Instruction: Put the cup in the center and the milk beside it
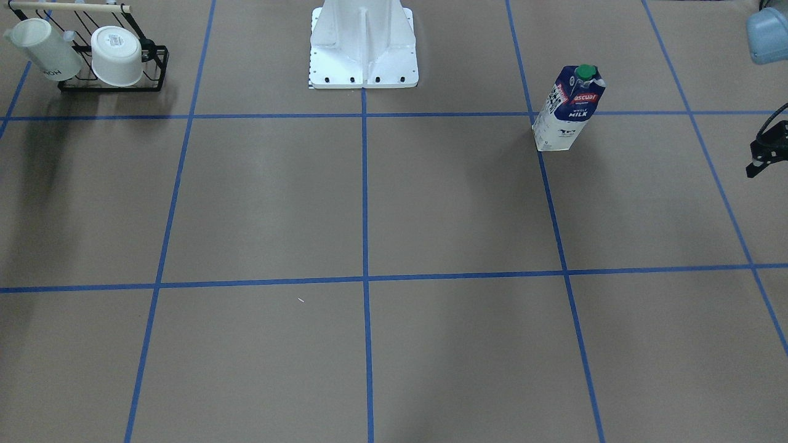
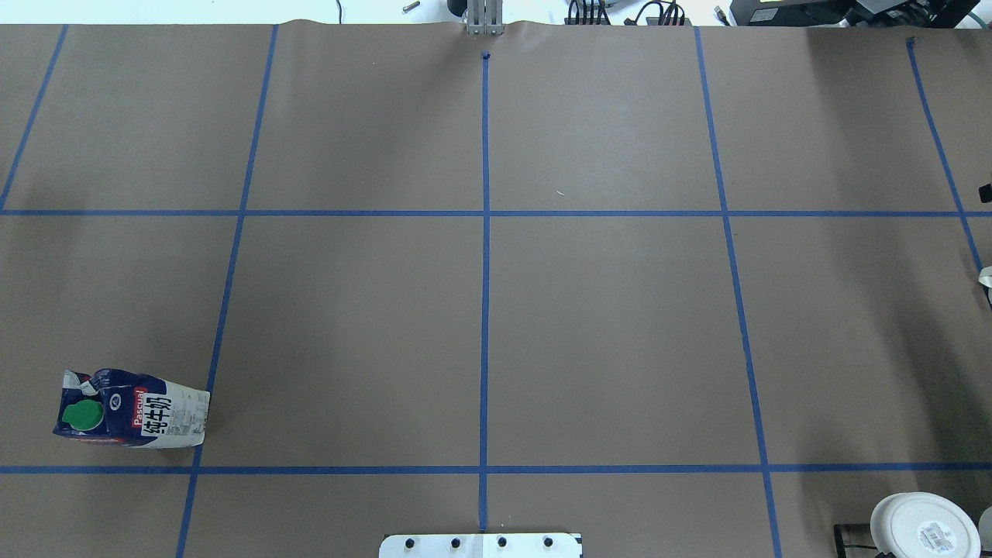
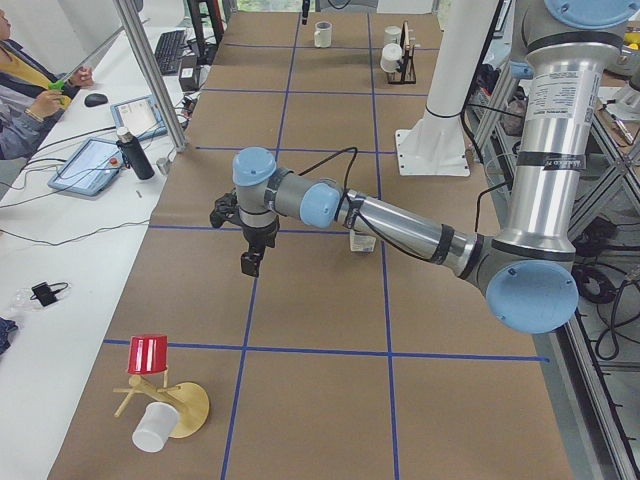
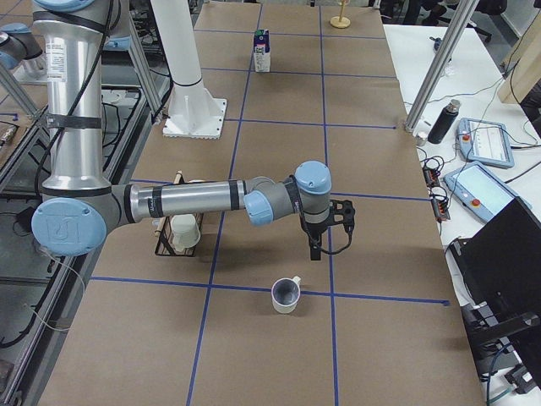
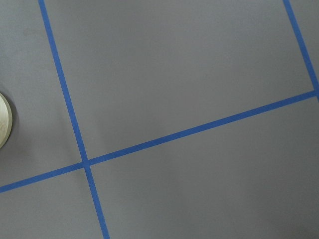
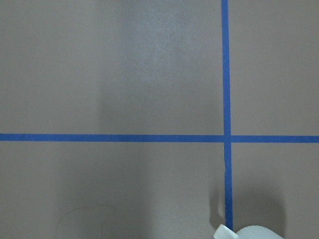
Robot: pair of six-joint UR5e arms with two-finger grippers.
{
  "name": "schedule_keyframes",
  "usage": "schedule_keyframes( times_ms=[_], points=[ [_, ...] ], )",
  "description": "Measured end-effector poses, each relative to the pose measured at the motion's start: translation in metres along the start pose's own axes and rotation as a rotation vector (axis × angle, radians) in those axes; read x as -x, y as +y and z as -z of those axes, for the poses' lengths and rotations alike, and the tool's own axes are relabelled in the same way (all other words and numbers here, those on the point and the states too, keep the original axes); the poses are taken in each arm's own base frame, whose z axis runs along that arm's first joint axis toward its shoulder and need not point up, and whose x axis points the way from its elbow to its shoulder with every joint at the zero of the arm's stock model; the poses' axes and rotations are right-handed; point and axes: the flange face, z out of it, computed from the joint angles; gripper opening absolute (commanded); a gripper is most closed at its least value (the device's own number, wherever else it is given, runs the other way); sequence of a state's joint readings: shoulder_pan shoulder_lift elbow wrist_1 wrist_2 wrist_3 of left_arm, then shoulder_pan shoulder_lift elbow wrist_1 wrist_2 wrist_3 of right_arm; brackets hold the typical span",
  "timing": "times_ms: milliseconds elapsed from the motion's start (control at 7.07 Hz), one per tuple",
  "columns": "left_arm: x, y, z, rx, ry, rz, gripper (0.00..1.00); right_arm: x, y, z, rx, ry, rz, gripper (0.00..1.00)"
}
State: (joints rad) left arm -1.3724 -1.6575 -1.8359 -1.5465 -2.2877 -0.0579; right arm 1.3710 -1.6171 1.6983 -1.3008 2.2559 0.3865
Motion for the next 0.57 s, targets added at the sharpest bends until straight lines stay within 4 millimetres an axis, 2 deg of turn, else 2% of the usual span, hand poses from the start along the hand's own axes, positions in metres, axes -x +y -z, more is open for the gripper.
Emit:
schedule_keyframes(
  times_ms=[566],
  points=[
    [0.013,0.028,-0.01,-0.018,-0.004,-0.011,0.98,-0.013,0.01,-0.01,0.023,0.007,-0.017,1.0]
  ],
)
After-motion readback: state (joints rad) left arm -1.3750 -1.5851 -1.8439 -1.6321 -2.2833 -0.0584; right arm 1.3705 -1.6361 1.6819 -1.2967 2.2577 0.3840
